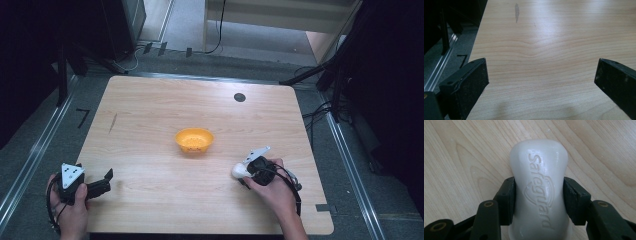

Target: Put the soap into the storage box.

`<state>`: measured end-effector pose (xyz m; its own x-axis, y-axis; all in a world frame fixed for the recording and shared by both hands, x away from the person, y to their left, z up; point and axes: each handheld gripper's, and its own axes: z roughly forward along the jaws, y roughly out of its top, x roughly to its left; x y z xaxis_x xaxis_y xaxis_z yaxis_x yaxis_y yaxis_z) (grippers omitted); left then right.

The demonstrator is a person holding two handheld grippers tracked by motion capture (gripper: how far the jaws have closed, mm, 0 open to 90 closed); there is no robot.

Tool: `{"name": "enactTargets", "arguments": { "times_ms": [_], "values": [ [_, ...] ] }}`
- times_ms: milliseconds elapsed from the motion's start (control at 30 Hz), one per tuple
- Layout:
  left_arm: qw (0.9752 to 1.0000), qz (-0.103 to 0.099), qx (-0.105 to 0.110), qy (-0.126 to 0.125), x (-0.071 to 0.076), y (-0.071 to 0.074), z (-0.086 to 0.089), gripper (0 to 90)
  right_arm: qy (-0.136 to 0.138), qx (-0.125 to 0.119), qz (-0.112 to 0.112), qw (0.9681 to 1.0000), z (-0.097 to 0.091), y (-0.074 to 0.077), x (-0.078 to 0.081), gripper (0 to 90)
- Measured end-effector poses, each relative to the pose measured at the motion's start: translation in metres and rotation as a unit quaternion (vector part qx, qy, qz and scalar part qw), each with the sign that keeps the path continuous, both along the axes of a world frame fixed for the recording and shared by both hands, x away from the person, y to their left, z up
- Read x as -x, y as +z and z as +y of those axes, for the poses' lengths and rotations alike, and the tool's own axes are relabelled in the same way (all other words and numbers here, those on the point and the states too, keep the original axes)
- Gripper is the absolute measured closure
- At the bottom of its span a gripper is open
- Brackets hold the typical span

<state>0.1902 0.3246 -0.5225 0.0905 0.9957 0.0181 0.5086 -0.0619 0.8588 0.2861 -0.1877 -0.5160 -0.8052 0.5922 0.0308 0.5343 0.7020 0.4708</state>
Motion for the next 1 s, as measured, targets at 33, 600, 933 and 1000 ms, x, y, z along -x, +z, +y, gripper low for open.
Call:
{"name": "enactTargets", "arguments": {
  "times_ms": [33,600,933,1000],
  "values": [
    [1.0000,0.000,0.000,0.000,0.000,0.000,0.000,0.0,-0.001,-0.001,0.002,1.0000,0.000,0.000,0.000,49.7],
    [1.0000,0.003,0.000,-0.001,-0.001,0.000,0.000,0.0,0.018,-0.013,-0.011,0.9997,-0.003,0.002,0.000,50.3],
    [1.0000,0.003,-0.002,0.003,0.000,0.000,-0.001,3.1,0.034,-0.019,-0.026,0.9989,-0.002,0.015,-0.001,50.3],
    [1.0000,0.003,-0.001,0.003,0.000,0.000,-0.001,3.1,0.034,-0.023,-0.030,0.9987,-0.001,0.018,-0.001,50.4]
  ]
}}
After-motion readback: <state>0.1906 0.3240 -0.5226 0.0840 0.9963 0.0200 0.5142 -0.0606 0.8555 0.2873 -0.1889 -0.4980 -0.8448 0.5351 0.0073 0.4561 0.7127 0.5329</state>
